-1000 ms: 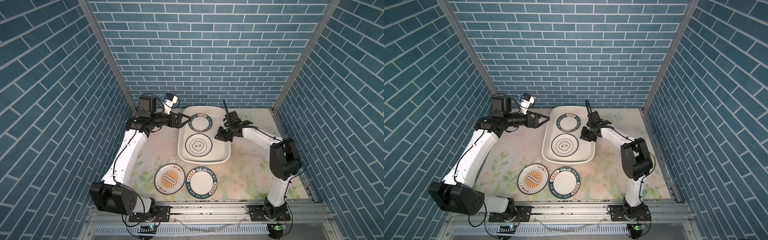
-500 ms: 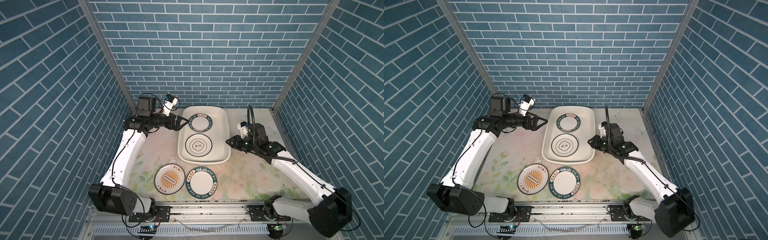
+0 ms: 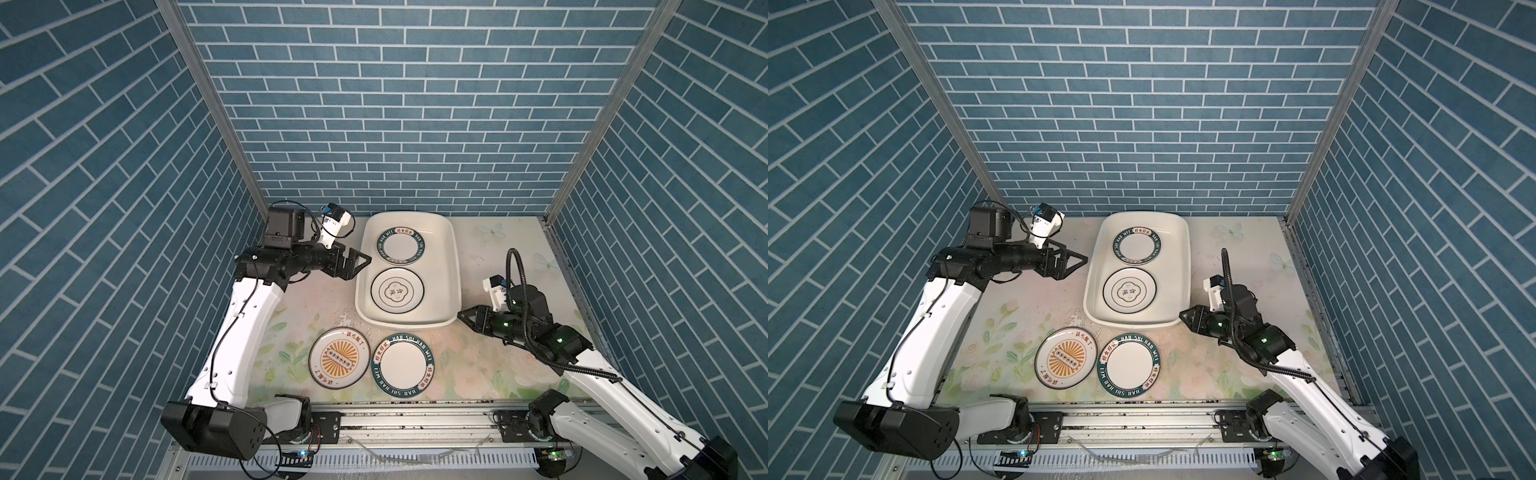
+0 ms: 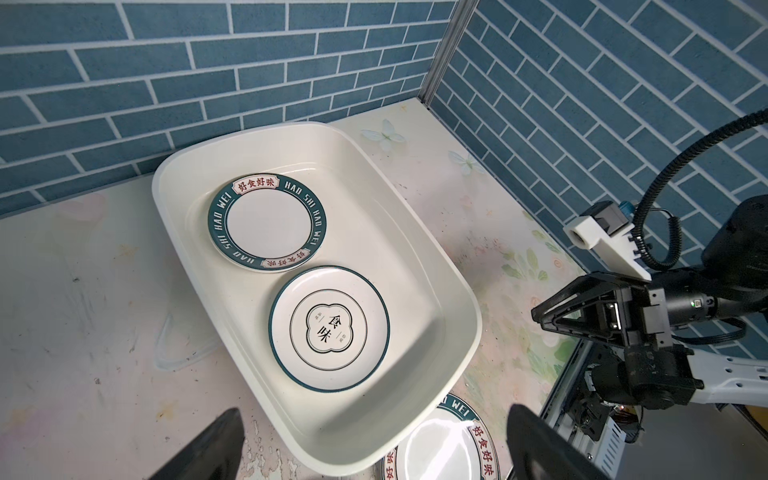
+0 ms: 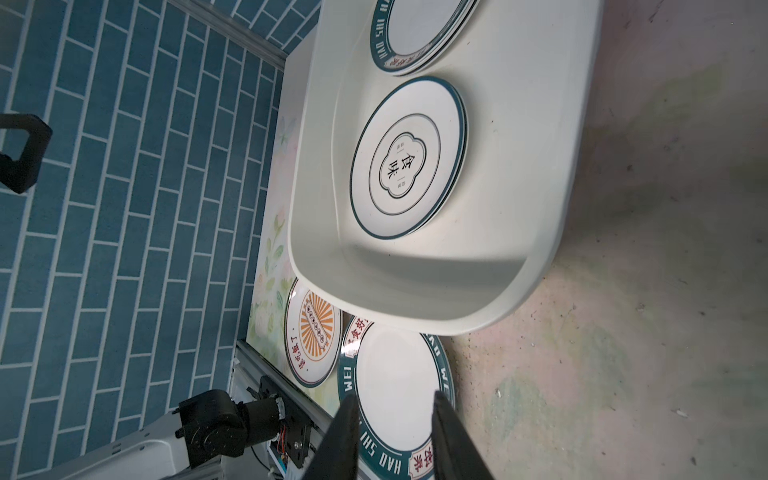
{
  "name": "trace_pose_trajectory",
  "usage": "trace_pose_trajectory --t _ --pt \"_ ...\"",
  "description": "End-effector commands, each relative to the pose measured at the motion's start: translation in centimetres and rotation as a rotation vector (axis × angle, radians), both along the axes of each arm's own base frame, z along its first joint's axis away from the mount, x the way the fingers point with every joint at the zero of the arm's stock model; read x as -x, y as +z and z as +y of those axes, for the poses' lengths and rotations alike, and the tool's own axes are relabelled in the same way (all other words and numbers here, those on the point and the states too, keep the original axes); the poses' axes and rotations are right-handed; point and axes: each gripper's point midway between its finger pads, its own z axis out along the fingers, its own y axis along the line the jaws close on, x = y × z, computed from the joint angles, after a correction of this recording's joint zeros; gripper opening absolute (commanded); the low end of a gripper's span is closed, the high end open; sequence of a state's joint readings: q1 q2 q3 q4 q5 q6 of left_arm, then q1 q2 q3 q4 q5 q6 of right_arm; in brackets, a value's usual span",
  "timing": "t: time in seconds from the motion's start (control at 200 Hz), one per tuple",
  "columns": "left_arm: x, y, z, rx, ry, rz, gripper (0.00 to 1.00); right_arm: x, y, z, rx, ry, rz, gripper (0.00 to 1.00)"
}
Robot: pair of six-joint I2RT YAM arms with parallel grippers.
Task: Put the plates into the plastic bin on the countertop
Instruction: 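Open the right gripper and withdraw it from the bin, then move the right gripper down to the green-rimmed plate's edge on the table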
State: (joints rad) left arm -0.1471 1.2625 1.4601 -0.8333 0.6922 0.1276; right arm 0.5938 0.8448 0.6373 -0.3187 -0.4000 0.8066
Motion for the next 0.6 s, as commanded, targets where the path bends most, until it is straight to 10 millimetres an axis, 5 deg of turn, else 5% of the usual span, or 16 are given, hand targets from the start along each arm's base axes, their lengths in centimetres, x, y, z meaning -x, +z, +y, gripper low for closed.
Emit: trace_pose_trajectory --t 0.0,0.305,0.595 --pt "-0.2 -1.0 0.2 -0.006 0.0 0.001 1.0 1.9 -0.4 1.6 -0.023 0.106 0.01 0.31" --pt "1.0 -1.4 -0.3 0.026 -0.038 0.005 1.0 5.3 -6.0 3.0 0.013 0.14 0.081 0.32" --pt "1.9 -1.5 -0.5 0.038 -0.061 0.0 1.0 7.1 -8.8 2.7 0.052 0.124 0.081 0.32"
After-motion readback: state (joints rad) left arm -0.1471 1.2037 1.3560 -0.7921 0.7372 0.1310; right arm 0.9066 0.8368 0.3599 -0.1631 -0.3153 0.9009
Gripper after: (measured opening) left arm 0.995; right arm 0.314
